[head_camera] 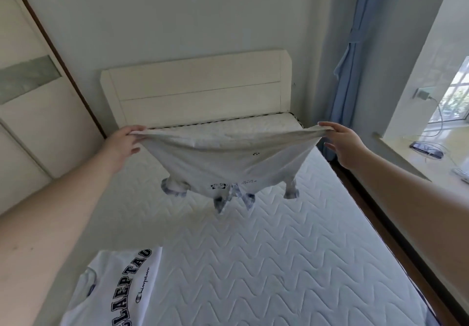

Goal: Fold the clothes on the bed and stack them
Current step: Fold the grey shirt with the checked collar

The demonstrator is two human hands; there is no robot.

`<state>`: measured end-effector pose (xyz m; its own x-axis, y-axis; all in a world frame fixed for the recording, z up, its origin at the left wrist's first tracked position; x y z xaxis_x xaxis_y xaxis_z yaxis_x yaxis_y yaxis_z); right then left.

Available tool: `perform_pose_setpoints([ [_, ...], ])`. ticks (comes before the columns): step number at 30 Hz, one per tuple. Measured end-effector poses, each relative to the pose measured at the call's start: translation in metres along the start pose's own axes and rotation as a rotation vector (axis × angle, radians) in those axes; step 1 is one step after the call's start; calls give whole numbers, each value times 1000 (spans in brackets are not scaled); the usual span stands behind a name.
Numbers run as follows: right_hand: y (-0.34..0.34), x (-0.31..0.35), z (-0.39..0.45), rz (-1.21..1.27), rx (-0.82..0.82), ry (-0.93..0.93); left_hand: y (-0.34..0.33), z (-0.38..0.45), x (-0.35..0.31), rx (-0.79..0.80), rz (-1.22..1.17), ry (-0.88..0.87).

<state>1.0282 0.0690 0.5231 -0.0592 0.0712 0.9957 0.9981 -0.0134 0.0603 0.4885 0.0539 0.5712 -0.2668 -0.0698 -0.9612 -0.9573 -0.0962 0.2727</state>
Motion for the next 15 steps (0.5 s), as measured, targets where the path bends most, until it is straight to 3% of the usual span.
perform_pose_setpoints([
  [5,-13,-112,-63,-92,-85,-139,-11,-67,130,-20,83,284],
  [10,-46,-227,-145,-242,-60,-320,-49,-159,255,56,145,476],
  [15,-69,-296,-220,-220,-49,-467,-67,-249,342,88,107,657],
])
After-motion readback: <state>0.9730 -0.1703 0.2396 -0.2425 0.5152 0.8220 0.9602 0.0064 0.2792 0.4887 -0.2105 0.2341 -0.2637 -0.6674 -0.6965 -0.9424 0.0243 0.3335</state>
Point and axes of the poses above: each hand's wrist, its own z-axis towards the middle knuckle, its own y-axis out of the back of the hand, x = y × z, the point moved 1 cm from there along z, towards the middle knuckle, and after that the axes turned 14 degrees about x, right-handed, at the moved point
